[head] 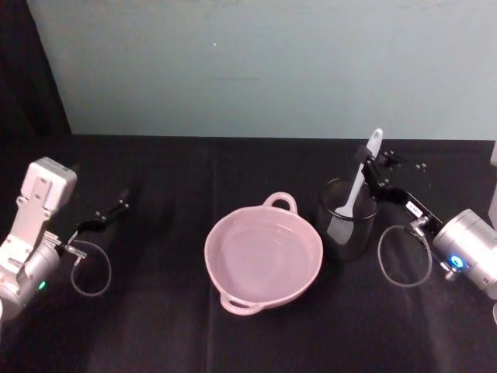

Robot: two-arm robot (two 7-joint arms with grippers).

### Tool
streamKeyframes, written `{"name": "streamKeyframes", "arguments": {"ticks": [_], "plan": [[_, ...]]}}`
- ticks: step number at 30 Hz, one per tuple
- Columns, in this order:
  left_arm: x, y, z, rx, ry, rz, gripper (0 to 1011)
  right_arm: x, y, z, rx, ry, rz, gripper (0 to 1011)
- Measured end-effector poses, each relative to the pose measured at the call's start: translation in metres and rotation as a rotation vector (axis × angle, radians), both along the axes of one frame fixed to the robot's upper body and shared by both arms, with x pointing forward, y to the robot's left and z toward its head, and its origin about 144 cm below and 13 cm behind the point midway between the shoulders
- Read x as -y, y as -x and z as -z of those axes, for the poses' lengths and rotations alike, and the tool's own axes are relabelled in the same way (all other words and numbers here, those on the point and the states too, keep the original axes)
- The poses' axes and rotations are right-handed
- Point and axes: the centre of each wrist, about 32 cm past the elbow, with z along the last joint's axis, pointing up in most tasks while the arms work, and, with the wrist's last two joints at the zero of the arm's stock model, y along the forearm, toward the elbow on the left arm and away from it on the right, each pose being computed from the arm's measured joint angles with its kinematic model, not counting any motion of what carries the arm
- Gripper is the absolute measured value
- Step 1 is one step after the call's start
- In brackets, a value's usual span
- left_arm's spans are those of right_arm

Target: Use the one hand to pick up the spoon and stir the clear water in the bowl.

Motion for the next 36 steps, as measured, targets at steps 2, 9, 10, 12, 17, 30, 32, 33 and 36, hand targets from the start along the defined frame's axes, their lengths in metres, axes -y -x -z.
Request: {"name": "streamKeyframes", "arguments": {"ticks": [2, 9, 10, 12, 17, 30, 32, 33, 36], "plan": [[0.000, 0.000, 0.000, 0.000, 0.000, 0.000, 1005, 0.002, -0.001, 0.001, -0.018, -0.012, -0.004, 114], [0.000, 0.000, 0.000, 0.000, 0.000, 0.000, 1005, 0.010, -0.008, 0.005, -0.069, -0.056, -0.033, 114], [0.000, 0.000, 0.000, 0.000, 0.000, 0.000, 1005, 0.011, -0.009, 0.005, -0.072, -0.061, -0.035, 114], [0.000, 0.000, 0.000, 0.000, 0.000, 0.000, 1005, 0.013, -0.011, 0.006, -0.079, -0.075, -0.040, 114], [0.000, 0.000, 0.000, 0.000, 0.000, 0.000, 1005, 0.015, -0.012, 0.008, -0.090, -0.097, -0.046, 114], [0.000, 0.000, 0.000, 0.000, 0.000, 0.000, 1005, 0.018, -0.022, 0.009, -0.107, -0.104, -0.062, 114], [0.000, 0.000, 0.000, 0.000, 0.000, 0.000, 1005, 0.018, -0.023, 0.009, -0.107, -0.102, -0.064, 114], [0.000, 0.000, 0.000, 0.000, 0.000, 0.000, 1005, 0.018, -0.024, 0.009, -0.108, -0.101, -0.066, 114], [0.000, 0.000, 0.000, 0.000, 0.000, 0.000, 1005, 0.018, -0.028, 0.009, -0.111, -0.096, -0.070, 114]]}}
